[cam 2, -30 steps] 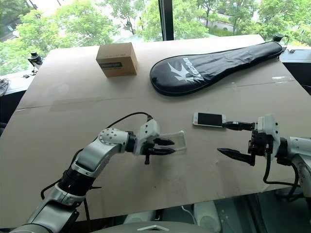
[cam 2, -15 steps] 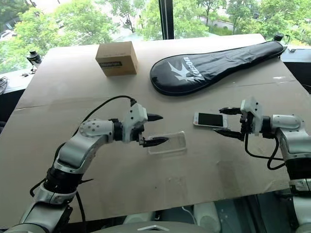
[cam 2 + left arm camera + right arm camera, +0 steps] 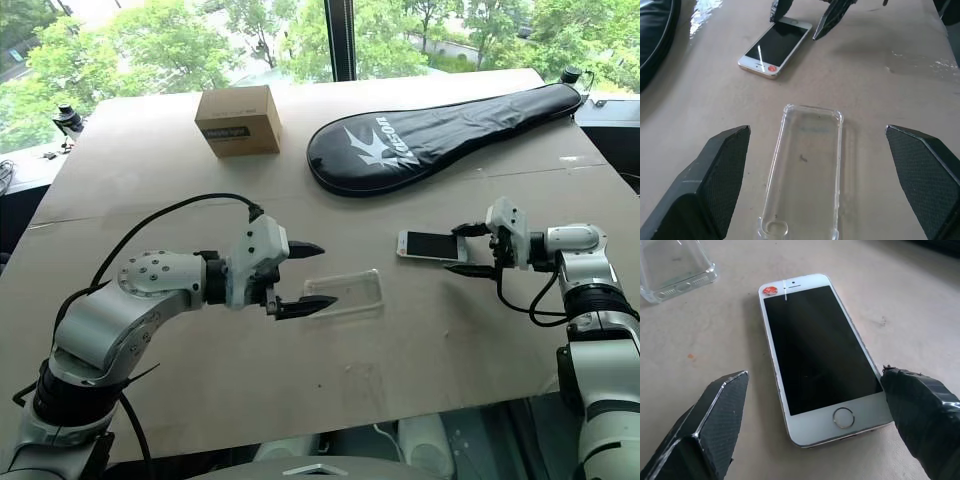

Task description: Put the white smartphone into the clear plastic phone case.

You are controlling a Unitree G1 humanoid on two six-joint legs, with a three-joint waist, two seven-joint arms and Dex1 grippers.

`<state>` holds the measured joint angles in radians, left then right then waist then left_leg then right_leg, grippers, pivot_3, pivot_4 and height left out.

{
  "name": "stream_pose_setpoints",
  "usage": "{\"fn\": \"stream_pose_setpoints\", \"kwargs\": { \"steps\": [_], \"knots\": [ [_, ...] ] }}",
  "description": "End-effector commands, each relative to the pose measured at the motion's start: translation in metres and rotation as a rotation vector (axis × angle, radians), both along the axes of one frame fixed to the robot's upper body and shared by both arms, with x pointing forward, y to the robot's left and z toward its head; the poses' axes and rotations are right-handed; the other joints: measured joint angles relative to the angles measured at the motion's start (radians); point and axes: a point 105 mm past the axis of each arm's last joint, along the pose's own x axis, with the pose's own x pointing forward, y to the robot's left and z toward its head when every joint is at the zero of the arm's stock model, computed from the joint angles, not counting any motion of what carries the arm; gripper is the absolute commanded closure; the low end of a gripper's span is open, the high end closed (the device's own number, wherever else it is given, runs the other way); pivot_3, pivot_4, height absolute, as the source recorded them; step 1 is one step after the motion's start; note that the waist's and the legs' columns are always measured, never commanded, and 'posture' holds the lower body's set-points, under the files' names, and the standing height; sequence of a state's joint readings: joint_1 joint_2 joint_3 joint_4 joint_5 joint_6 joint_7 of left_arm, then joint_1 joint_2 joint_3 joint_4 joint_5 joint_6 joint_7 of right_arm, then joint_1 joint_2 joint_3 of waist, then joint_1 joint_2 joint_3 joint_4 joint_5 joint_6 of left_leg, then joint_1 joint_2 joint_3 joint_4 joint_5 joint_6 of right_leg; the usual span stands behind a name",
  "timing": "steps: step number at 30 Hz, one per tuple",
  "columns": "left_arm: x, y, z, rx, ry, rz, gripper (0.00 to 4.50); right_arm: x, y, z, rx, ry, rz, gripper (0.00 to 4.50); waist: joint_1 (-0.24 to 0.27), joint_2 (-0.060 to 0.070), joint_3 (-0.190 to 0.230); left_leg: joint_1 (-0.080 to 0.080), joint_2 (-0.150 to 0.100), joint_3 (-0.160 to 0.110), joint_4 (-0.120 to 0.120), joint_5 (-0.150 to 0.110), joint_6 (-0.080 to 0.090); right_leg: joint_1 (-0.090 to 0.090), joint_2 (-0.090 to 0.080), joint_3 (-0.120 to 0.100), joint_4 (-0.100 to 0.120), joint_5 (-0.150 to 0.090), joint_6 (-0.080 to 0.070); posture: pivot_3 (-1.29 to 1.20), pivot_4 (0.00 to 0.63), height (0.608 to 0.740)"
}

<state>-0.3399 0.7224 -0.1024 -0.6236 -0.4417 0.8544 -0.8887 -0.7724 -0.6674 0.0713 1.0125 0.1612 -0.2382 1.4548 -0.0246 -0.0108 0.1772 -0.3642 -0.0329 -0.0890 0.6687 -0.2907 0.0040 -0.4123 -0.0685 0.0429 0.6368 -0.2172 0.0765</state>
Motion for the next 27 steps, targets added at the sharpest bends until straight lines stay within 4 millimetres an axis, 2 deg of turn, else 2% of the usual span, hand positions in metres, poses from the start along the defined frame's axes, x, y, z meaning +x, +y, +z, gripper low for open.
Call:
{"fn": "stream_pose_setpoints", "kwargs": {
  "steps": [1,7,16,22,27],
  "knots": [
    [-0.004,0.004,0.008,0.011,-0.037,0.008,0.09,0.001,0.001,-0.006,-0.028,0.017,0.008,0.0,-0.006,0.0,0.0,0.0,0.0,0.0,0.0,0.0,0.0,0.0,0.0,0.0,0.0,0.0,0.0,0.0,0.15,0.74],
    [-0.008,0.003,0.003,0.017,-0.038,0.006,0.09,0.004,0.006,-0.013,-0.055,0.031,0.018,0.0,-0.017,0.0,0.0,0.0,0.0,-0.001,0.0,0.0,0.0,0.0,0.0,0.0,0.0,0.0,0.0,0.0,0.15,0.74],
    [-0.008,0.002,0.005,0.016,-0.045,0.004,0.09,-0.008,0.005,-0.029,-0.081,0.056,0.064,0.0,-0.018,0.0,0.0,0.002,0.0,0.0,0.0,0.0,0.0,0.0,0.0,0.001,0.002,0.0,0.0,0.0,0.15,0.74],
    [0.0,0.003,0.011,-0.047,-0.003,0.042,0.09,-0.01,0.005,-0.038,-0.054,0.035,0.032,0.0,-0.017,-0.002,-0.001,0.002,0.0,-0.001,0.0,0.0,0.0,0.0,0.0,0.001,0.003,0.0,0.0,0.0,0.15,0.74],
    [0.008,0.01,0.01,-0.007,-0.02,0.081,0.09,-0.012,0.005,-0.042,-0.06,0.019,0.026,0.0,-0.019,-0.004,-0.002,0.003,0.0,-0.001,0.0,0.0,0.0,0.0,0.0,0.001,0.004,0.0,0.0,0.0,0.15,0.74]
  ]
}}
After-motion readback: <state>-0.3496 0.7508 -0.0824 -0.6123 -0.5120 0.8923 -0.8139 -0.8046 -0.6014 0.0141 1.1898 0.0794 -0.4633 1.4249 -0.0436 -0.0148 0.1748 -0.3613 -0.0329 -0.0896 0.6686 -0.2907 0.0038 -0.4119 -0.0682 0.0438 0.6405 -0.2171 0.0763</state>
